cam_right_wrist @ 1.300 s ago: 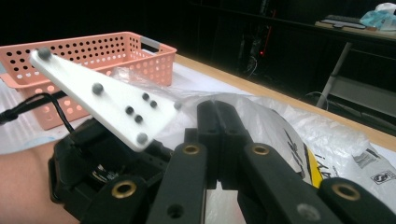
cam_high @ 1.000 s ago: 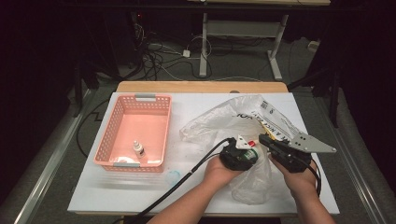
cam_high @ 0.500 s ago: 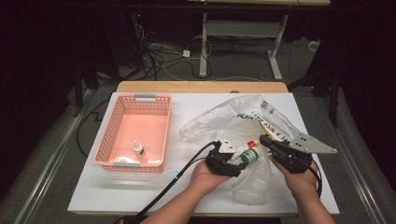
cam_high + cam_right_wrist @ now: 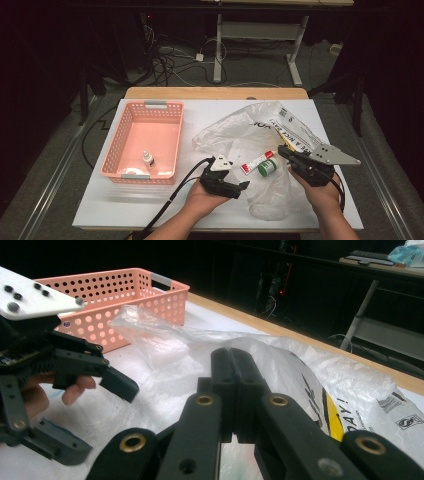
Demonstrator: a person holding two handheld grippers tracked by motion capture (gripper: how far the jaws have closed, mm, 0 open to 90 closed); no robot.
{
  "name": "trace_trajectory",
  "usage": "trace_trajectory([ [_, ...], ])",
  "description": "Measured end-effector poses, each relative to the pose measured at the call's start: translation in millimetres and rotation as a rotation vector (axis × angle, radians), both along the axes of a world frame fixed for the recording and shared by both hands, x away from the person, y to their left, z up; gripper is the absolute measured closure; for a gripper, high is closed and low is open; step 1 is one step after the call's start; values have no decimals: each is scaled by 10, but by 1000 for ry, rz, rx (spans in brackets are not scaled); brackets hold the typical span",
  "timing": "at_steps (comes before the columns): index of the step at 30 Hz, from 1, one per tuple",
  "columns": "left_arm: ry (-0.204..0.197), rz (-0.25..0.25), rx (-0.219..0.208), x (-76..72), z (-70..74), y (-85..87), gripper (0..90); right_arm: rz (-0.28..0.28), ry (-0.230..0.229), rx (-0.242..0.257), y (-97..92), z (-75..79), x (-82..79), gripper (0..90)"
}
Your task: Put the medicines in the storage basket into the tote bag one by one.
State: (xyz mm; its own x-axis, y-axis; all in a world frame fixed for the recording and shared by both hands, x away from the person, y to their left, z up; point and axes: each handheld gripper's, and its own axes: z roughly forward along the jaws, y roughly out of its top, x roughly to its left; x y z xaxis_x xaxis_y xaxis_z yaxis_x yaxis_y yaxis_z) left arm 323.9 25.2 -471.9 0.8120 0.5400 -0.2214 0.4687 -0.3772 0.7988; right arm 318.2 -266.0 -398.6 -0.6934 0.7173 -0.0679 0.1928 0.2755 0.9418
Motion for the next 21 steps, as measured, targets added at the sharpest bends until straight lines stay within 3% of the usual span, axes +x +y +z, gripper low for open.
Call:
trace_trajectory([
  [9,21,25,-19,-86,93,209,0,1,1,-4,10,-5,-6,900],
  [14,4,33,-30,-155,169,297,0,0,2,-6,17,-10,-13,900],
  [16,24,24,-39,-171,184,324,0,2,2,-8,18,-12,-15,900],
  [21,17,12,-10,-204,260,354,0,-1,5,-6,10,-18,-19,900],
])
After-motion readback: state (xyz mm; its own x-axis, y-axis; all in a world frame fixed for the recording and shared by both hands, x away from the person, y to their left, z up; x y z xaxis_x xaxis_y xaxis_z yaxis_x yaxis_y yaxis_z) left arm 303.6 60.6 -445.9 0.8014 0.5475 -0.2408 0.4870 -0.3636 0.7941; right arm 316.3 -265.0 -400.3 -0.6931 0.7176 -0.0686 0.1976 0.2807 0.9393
